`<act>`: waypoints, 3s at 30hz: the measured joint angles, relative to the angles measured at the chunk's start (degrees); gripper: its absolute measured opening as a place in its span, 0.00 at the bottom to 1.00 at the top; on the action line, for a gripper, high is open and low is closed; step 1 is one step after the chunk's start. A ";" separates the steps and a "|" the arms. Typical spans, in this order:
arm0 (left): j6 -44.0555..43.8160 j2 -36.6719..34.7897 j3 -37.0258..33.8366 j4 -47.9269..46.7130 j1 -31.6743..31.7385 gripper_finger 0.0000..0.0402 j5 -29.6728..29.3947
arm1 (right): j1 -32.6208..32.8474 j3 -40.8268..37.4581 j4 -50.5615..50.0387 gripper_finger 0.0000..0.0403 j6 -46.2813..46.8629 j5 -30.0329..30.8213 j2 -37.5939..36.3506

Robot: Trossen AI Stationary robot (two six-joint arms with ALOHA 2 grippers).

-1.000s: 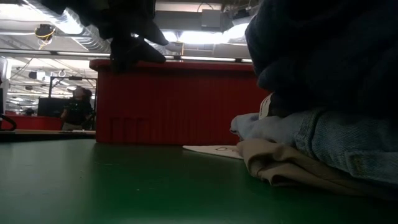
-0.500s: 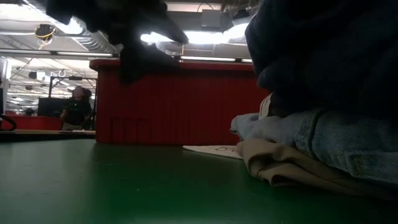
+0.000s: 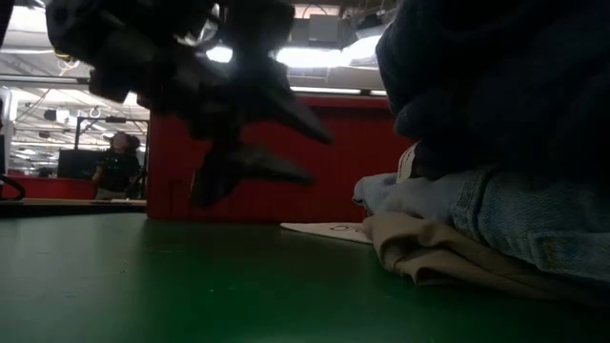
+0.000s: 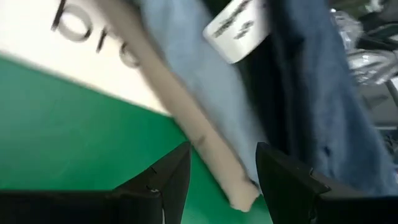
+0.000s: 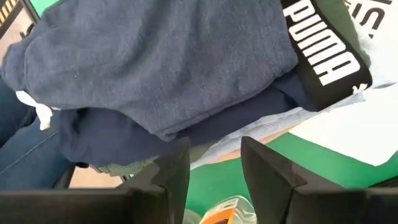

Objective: Fold Laundry from Bin
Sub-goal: Put the stacked clothes into the red organizer bin

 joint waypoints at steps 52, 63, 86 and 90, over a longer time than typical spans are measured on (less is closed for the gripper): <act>-5.04 11.70 10.39 -6.70 1.60 0.43 0.46 | 15.37 -18.49 13.87 0.35 18.61 16.62 -10.98; -6.17 11.71 11.28 -6.61 3.13 0.43 2.41 | 15.38 -18.49 13.96 0.35 18.56 16.53 -11.01; 4.60 11.99 24.49 -31.79 5.03 0.43 6.99 | 15.37 -18.49 15.55 0.35 18.50 16.67 -10.98; 3.52 11.98 24.51 -28.72 4.15 0.43 5.76 | 15.37 -18.49 15.51 0.35 18.46 18.24 -10.98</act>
